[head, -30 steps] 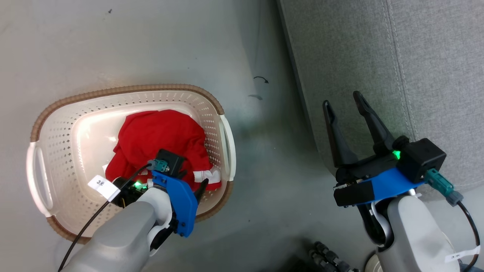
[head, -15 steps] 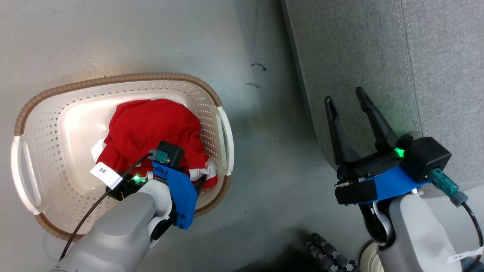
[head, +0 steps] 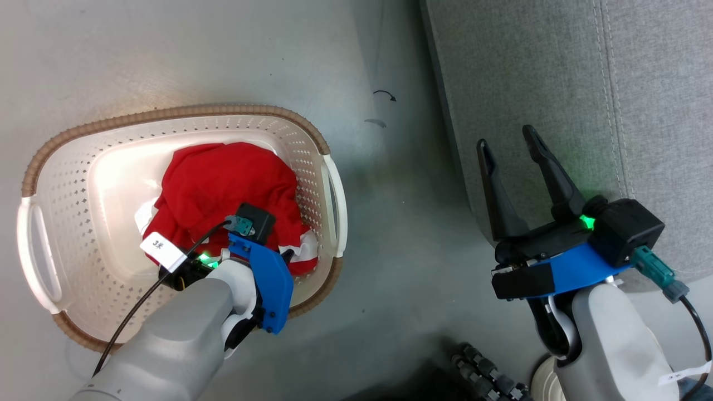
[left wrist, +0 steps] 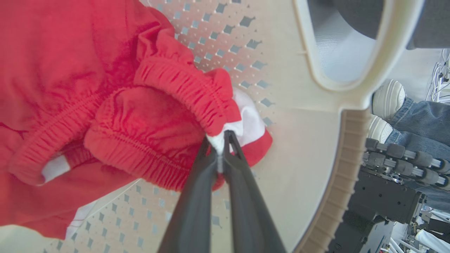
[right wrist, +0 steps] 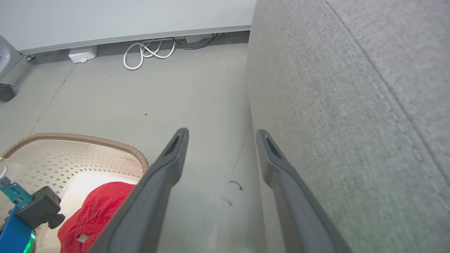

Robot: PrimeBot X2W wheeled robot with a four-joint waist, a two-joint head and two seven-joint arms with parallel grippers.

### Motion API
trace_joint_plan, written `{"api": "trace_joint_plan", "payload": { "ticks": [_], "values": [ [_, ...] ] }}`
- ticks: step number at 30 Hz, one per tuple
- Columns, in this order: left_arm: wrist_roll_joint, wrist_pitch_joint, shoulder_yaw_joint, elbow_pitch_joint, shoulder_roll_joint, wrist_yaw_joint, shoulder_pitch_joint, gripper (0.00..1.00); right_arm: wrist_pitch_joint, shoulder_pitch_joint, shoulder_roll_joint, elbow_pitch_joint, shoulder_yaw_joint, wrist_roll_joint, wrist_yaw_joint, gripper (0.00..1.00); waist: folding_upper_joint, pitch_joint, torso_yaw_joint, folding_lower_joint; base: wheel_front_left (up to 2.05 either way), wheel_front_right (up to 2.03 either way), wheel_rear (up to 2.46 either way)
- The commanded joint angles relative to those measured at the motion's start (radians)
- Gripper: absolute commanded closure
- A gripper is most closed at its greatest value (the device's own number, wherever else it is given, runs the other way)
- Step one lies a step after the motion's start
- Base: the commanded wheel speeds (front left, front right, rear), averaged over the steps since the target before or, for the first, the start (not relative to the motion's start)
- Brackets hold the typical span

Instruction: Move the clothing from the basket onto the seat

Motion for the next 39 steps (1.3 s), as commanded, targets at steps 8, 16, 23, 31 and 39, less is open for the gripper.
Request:
{"api": "trace_joint_plan", "payload": {
  "ticks": [8, 16, 23, 31, 39],
  "values": [
    [-0.023, -0.023, -0.008, 0.007, 0.003, -0.001, -0.020, 1.00, -0.003, -0.017, 0.001, 0.007, 0.001, 0.003, 0.000, 0.00, 0.0000, -0.015, 0.005, 0.0000, 0.00, 0.00, 0.00],
    [-0.048, -0.071, -0.012, 0.013, -0.010, -0.001, -0.012, 1.00, -0.001, -0.021, 0.001, 0.020, -0.001, -0.011, 0.000, 0.00, 0.0000, -0.068, 0.039, 0.0000, 0.00, 0.00, 0.00],
    [-0.069, -0.117, -0.015, 0.004, -0.033, -0.001, 0.012, 1.00, 0.013, -0.010, 0.001, 0.042, -0.004, -0.034, 0.000, 0.00, 0.0000, -0.167, 0.096, 0.0000, 0.00, 0.00, 0.00],
    [-0.067, -0.183, -0.018, -0.043, -0.044, -0.001, 0.043, 1.00, 0.038, 0.020, 0.001, 0.067, -0.006, -0.058, 0.000, 0.00, 0.0000, -0.314, 0.151, 0.0000, 0.00, 0.00, 0.00],
    [-0.054, -0.248, -0.019, -0.092, -0.054, -0.001, 0.067, 1.00, 0.066, 0.085, 0.001, 0.088, -0.030, -0.077, 0.000, 0.00, 0.0000, -0.474, 0.203, 0.0000, 0.00, 0.00, 0.00]
  ]
}}
